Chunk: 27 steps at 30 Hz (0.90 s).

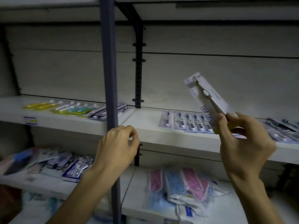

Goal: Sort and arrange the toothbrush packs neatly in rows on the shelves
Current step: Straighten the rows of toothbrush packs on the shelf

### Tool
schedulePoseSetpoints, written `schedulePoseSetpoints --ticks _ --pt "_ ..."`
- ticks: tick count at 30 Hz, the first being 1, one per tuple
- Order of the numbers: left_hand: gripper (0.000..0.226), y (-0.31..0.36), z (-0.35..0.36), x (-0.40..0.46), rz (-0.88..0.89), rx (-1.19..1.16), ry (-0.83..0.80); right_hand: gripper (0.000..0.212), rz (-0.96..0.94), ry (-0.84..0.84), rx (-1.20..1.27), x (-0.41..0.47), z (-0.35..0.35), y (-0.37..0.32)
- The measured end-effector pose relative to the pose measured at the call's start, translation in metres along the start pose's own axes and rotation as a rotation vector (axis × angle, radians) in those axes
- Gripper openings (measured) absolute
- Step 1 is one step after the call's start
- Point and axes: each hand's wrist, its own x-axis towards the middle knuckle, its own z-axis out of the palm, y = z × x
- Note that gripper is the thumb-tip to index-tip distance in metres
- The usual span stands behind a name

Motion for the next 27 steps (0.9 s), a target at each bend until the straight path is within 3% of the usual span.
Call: schedulePoseSetpoints --ticks 13,27 --pt "0.010 -0.130 -0.094 -0.013 0.018 0.048 -0.008 0.021 -0.110 0.084 0.163 -0.061 0.034 -0.162" --pt "0.013 -0.235 -0.120 0.024 -0.080 0.121 0.019 0.015 -0.099 -0.071 0.306 -0.092 0.162 -0.241"
